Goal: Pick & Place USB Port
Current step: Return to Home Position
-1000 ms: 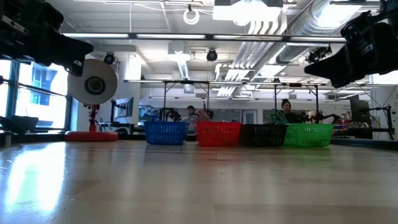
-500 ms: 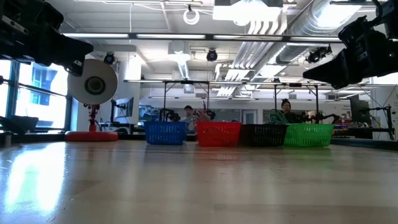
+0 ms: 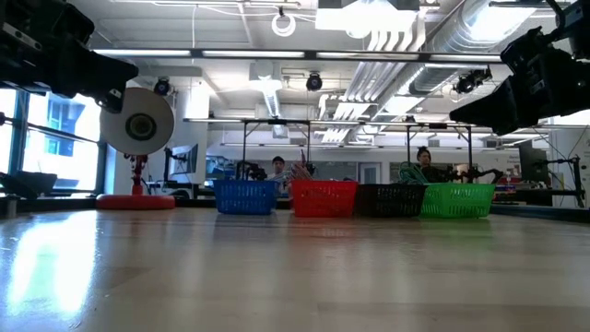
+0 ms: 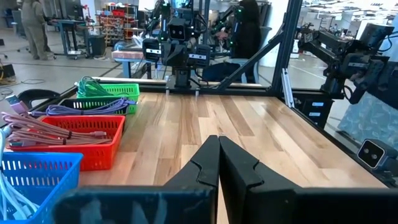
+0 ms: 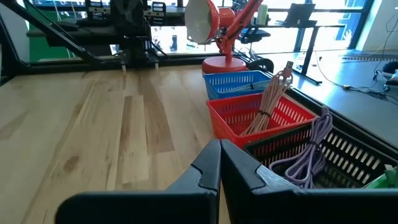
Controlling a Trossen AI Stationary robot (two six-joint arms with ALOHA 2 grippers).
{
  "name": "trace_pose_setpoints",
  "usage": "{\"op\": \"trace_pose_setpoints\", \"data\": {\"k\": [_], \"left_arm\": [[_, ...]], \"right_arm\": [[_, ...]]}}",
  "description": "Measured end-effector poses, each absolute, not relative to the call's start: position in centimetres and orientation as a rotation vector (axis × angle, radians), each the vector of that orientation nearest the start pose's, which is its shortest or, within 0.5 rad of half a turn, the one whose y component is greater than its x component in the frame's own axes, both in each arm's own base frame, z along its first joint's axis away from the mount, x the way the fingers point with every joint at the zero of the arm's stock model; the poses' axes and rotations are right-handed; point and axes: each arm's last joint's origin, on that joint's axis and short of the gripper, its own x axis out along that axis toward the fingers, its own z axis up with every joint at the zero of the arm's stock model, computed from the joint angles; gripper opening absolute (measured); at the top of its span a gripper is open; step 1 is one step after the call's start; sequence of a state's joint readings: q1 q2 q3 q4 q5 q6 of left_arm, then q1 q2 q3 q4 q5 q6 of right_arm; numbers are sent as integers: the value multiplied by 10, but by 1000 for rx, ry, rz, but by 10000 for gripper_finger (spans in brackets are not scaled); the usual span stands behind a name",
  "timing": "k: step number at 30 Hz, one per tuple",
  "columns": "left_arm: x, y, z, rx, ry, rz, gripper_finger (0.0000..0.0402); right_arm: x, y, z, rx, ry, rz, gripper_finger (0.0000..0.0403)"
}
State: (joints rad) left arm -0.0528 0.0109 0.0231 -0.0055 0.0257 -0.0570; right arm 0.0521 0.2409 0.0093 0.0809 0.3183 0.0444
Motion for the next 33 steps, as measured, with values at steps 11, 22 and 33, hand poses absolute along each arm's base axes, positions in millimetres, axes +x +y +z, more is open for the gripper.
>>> {"op": "trace_pose_setpoints", "data": {"k": [11,22,33], "left_arm": [[97,-6,170,-57,-6,-79,0],[97,-6,170,-58,-7,-80,0],[97,-6,170,-58,-7,-80,0]], "right_arm": [[109,-2,156,19,124,-252,0],[97,-1,173,59,-78,-237,0],[97,-1,174,60,-83,-238,0]]}}
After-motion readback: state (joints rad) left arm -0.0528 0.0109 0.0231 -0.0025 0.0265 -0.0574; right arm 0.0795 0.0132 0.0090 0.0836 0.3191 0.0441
